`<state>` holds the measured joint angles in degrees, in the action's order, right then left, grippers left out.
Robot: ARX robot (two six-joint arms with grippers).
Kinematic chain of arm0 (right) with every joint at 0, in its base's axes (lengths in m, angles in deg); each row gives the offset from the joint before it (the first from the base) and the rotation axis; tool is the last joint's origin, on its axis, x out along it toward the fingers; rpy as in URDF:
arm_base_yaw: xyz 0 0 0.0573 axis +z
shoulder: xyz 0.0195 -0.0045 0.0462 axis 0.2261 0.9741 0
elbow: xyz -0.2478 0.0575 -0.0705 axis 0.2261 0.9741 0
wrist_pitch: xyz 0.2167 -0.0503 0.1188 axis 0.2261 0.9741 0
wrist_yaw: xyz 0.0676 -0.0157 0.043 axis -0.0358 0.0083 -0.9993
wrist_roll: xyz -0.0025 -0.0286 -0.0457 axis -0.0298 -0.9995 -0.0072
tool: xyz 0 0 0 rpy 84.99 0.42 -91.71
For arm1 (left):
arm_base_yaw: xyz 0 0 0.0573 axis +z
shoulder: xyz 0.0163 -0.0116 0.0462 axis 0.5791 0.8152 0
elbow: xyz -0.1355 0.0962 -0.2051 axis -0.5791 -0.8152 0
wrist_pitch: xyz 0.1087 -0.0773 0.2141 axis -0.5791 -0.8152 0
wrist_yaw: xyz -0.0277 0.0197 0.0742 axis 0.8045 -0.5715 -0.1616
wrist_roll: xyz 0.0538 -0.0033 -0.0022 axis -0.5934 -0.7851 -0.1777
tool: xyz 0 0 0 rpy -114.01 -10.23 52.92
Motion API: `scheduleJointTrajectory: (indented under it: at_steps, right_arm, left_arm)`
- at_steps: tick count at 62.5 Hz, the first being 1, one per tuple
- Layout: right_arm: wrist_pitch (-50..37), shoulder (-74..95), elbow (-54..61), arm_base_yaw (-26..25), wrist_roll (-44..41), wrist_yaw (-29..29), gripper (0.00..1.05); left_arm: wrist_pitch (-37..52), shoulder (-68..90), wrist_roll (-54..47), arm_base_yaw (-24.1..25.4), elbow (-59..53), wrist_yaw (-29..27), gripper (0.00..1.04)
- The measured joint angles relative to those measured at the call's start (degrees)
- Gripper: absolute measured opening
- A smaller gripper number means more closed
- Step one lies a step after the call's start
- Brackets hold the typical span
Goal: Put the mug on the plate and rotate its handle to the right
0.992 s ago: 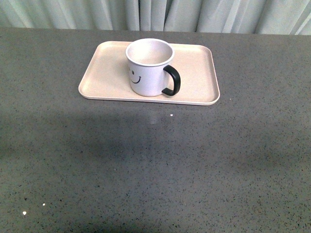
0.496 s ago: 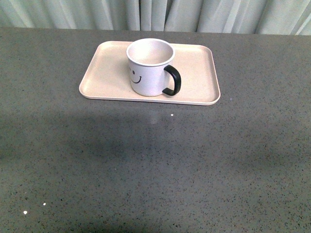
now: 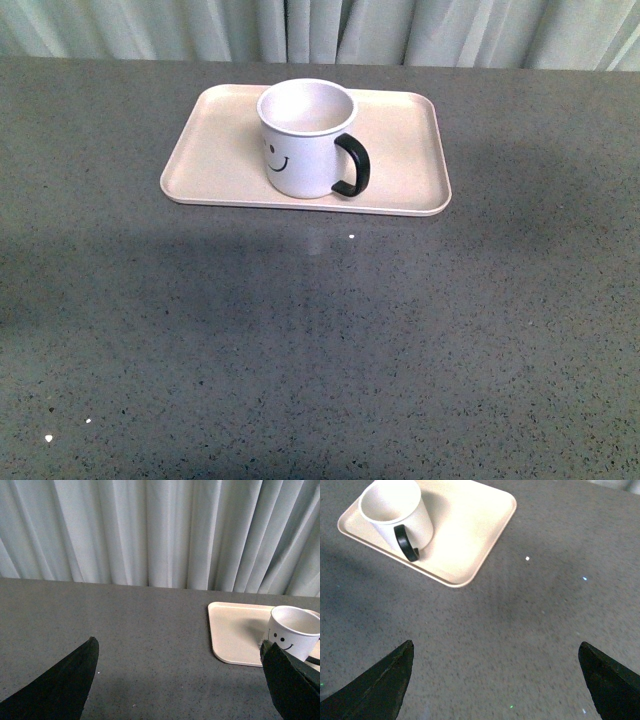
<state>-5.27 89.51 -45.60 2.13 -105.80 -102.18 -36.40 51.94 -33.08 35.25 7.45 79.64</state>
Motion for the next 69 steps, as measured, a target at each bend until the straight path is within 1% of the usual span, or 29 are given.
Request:
scheduleJointTrajectory:
  at_steps: [3, 8, 10, 13, 25, 39, 62, 66, 69]
  right_arm:
    - [-0.24, 5.51, -4.15, 2.69, 1.6, 0.52, 0.96]
    - [-1.29, 17.75, -15.08, 8.79, 5.84, 3.3, 0.96]
    - [-1.2, 22.4, -19.96, 11.19, 7.06, 5.57, 0.96]
    - [0.11, 27.74, -25.57, 13.64, 8.5, 7.28, 0.96]
    - [4.76, 41.11, -39.06, 19.06, 11.69, 10.99, 0.96]
    - [7.3, 47.39, -45.83, 23.08, 12.7, 12.94, 0.96]
    - [10.97, 54.45, -53.94, 24.52, 14.1, 15.06, 0.95]
    - [11.45, 55.04, -54.64, 24.81, 14.36, 15.04, 0.93]
    - [12.02, 55.6, -55.45, 25.03, 14.8, 14.99, 0.89]
  left_arm:
    - [0.0, 0.0, 0.0, 0.0, 0.0, 0.02, 0.95]
    - [0.0, 0.0, 0.0, 0.0, 0.0, 0.0, 0.95]
    - [0.0, 0.0, 0.0, 0.0, 0.0, 0.0, 0.95]
    - [0.0, 0.0, 0.0, 0.0, 0.0, 0.0, 0.95]
    - [0.0, 0.0, 0.0, 0.0, 0.0, 0.0, 0.95]
    - [0.0, 0.0, 0.0, 0.0, 0.0, 0.0, 0.95]
    - [0.0, 0.0, 0.0, 0.0, 0.0, 0.0, 0.95]
    - [0.0, 0.0, 0.0, 0.0, 0.0, 0.0, 0.95]
    - [0.0, 0.0, 0.0, 0.0, 0.0, 0.0, 0.95]
